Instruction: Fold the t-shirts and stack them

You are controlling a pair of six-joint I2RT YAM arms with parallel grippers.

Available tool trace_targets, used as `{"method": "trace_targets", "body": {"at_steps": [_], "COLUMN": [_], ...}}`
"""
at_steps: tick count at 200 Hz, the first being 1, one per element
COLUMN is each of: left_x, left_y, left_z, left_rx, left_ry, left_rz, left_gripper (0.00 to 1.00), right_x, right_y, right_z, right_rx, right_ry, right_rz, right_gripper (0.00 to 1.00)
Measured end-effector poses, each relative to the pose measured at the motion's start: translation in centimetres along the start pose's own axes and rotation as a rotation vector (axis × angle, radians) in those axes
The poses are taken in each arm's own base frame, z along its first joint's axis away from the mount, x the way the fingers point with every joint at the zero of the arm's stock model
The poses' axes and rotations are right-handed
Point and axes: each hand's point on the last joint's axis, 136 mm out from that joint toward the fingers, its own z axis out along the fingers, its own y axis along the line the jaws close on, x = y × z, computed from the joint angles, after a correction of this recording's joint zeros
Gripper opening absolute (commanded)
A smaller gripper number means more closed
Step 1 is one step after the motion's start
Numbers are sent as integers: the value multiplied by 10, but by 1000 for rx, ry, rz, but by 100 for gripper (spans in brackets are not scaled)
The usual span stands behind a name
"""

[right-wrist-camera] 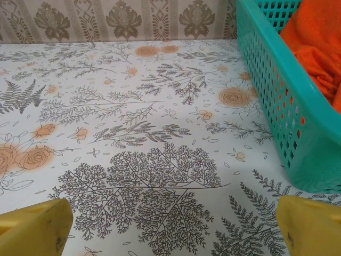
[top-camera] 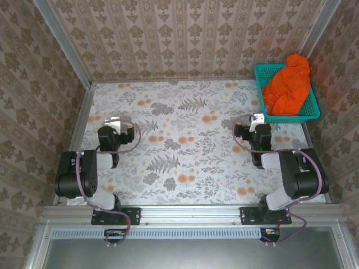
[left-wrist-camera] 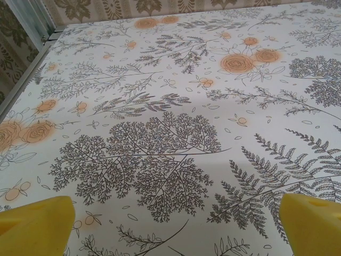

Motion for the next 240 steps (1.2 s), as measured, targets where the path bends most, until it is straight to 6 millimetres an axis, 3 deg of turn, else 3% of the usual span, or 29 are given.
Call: {"method": "trace_targets", "body": {"at_steps": [182,214,228,240], "left_x": [0,-1,-11,-32], "left_y": [0,-2,-5,-16], "left_z": [0,-8,-20,-30], "left_rx": [1,0,-9,-11], "left_ry": [0,-15,-27,-56], "left_rz": [0,3,18,43], "left_gripper": [100,100,100,100], "right_x": [0,5,-5,-28], "right_y": [0,9,15,20], "right_z": [0,-11,-23,-37], "right_rx": [0,-16,-20,-27], "right_ry": [0,-4,-17,-70], "right_rz": [0,-31,-53,-46], "right_gripper": [100,100,100,99]}}
